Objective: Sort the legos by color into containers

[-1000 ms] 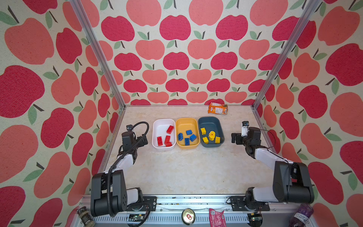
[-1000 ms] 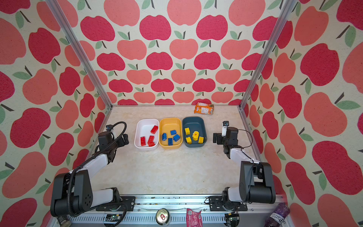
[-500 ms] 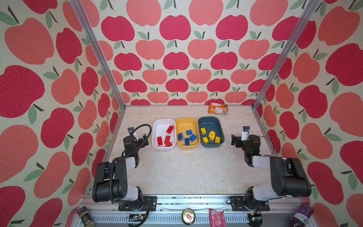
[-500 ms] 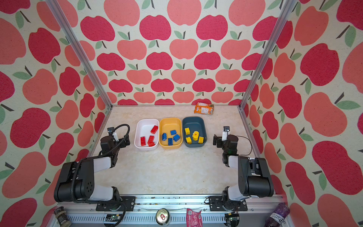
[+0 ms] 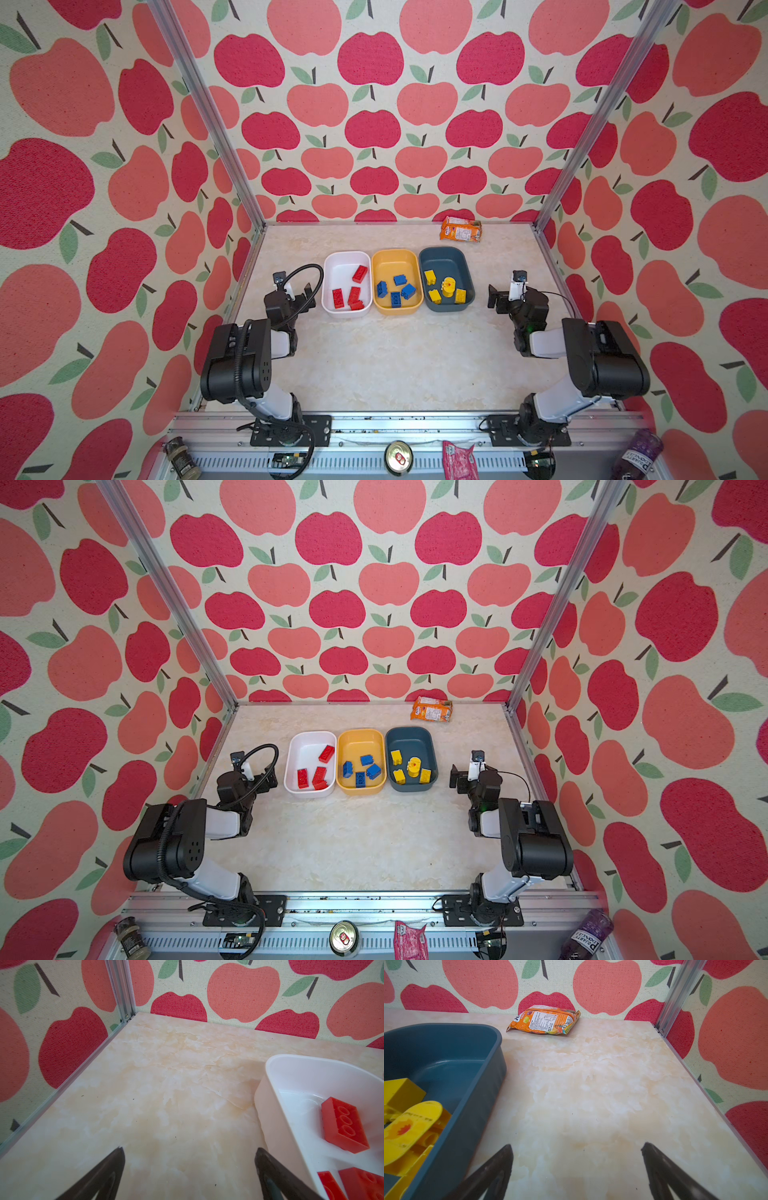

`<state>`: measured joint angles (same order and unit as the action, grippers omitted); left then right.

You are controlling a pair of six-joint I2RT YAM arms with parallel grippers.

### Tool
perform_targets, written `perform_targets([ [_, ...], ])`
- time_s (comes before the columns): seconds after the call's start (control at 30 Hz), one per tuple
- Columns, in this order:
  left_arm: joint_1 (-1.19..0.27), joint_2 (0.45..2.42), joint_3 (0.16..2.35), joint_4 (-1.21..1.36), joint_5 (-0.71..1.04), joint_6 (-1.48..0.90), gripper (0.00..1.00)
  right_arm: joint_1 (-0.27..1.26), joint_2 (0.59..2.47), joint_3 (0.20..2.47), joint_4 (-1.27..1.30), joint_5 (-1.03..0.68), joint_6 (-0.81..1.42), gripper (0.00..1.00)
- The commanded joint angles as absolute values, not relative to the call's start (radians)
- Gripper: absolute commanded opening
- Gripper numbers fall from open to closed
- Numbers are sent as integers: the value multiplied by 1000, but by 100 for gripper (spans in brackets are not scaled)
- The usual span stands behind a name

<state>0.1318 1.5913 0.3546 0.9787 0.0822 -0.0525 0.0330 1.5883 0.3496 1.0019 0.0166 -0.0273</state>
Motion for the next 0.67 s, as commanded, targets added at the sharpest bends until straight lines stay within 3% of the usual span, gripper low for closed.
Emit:
perform_targets([
  [0.0,124,1603,336,1037,55,-29,100,52,1585,355,1007,65,-51,99],
  [0.63,123,1603,356,997,51,-29,99,69,1587,363,993,109,-63,99],
])
